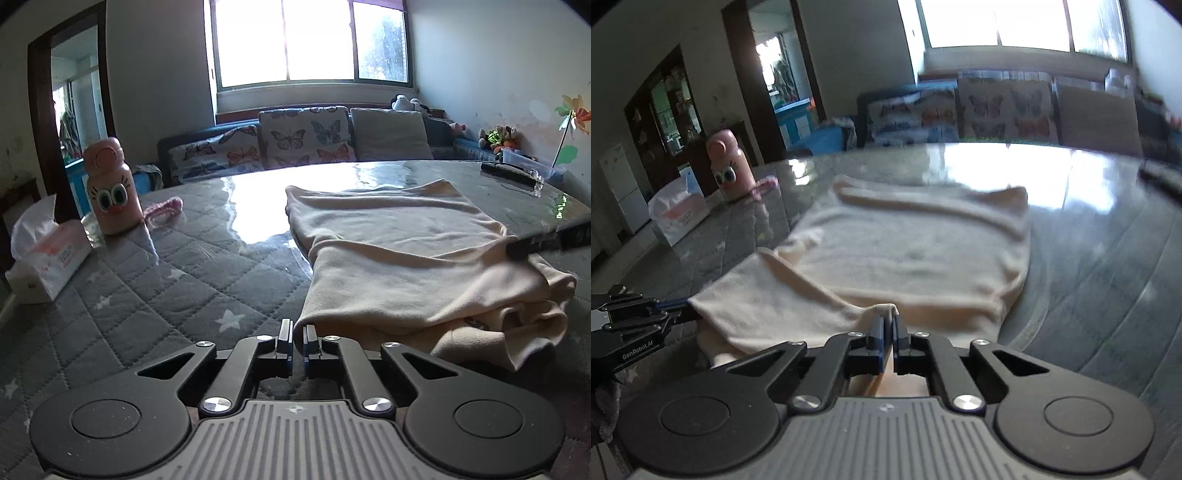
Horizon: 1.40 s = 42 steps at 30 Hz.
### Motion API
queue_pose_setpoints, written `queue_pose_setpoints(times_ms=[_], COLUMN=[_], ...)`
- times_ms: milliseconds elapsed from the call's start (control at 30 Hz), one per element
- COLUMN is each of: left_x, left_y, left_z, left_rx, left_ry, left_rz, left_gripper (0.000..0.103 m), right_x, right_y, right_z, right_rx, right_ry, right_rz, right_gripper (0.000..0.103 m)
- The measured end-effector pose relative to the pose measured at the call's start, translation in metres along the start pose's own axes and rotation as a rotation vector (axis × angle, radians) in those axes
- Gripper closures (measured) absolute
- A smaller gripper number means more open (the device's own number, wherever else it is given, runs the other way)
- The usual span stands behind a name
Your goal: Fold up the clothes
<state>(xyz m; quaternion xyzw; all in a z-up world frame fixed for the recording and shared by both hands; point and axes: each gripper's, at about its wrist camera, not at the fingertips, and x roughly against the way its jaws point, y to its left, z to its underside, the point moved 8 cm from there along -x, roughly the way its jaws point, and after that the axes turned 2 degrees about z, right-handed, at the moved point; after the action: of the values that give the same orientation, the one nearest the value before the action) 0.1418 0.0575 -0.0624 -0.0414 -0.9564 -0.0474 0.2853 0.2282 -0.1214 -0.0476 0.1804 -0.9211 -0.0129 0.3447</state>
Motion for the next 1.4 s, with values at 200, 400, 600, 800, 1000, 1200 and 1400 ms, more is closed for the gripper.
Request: queue_pose_setpoints(times_ms=[200, 400, 600, 800, 1000, 1200, 1400], left_x=[0.005, 0.013, 0.03, 0.014, -0.026, -0.047, -0.05], left_y=[-0.009, -0.012, -0.009, -0.029, -0.05, -0.034, -0.029], left_z=[0.0, 0.002, -0.006, -0.035, -0.044, -0.036, -0.032], left_rx=[-0.07, -0.099, -0.108, -0.121, -0.153, -0.116, -0.107], left_ry=[-0.026, -0.006, -0.008, -0.037, -0.003, 0.052, 0.055], left_rz=[-0.011, 0.016, 0.064, 0.101, 0.113, 0.07, 0.069], left_gripper=[0.099, 0.099, 0.095, 0.095, 0.095, 0.095, 0.095], right_x=[0.017, -0.009, 0.008, -0.001, -0.012, -0.006, -0.023], right_y=[-0.004, -0.021, -0.02, 0.006, 0.018, -0.001, -0.019], right_z=[-0.024, -0.003, -0.01, -0.003, 0.014, 0.01, 0.004], right_rx=[0.069, 0.018, 0.035, 0.072, 0.126, 0.098, 0.036], right_ry=[-0.065, 0.019, -0.02, 0.01, 0.058, 0.044, 0.048], right_rz=[0.071, 0.091, 0.052, -0.034, -0.045, -0.016, 0.019], right_gripper=[0.1, 0.096, 0.093, 0.085, 0.074, 0.075, 0.074])
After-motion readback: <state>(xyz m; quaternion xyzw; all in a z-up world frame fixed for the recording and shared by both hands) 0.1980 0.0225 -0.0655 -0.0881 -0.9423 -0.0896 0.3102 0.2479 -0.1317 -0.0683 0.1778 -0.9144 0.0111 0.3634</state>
